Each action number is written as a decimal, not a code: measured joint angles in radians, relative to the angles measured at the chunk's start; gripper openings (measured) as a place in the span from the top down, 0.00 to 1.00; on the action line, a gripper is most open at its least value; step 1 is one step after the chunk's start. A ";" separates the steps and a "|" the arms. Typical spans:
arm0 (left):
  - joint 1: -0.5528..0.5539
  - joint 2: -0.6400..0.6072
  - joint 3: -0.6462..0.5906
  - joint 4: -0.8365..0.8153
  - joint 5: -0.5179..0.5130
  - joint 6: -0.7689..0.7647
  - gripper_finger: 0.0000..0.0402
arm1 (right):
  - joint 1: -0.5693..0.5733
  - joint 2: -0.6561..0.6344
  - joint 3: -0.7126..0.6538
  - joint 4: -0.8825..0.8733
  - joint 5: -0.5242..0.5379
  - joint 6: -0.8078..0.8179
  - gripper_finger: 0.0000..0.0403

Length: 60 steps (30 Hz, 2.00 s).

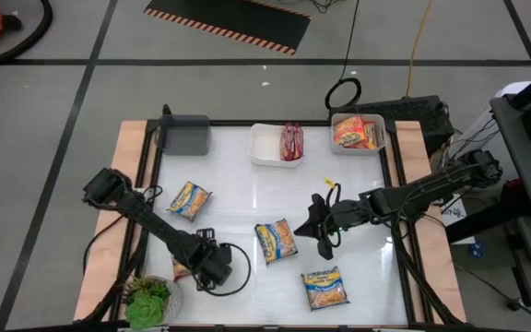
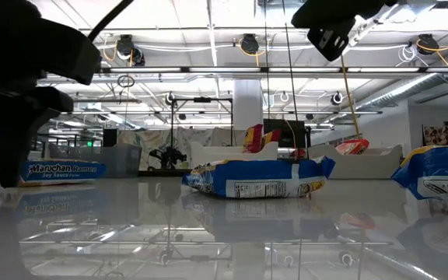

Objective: Sort Maruchan noodles
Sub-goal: Put the red noodle pack into the white bin

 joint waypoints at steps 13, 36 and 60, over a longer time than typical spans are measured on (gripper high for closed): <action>0.009 0.000 0.000 -0.002 0.026 0.095 0.37 | 0.000 0.000 0.000 0.000 0.003 -0.017 1.00; -0.035 -0.001 0.000 0.002 -0.020 0.190 0.98 | 0.000 0.000 0.000 0.000 0.000 -0.004 1.00; 0.082 -0.339 0.211 0.013 -0.756 0.176 0.99 | 0.001 0.001 -0.001 0.091 0.259 -0.088 1.00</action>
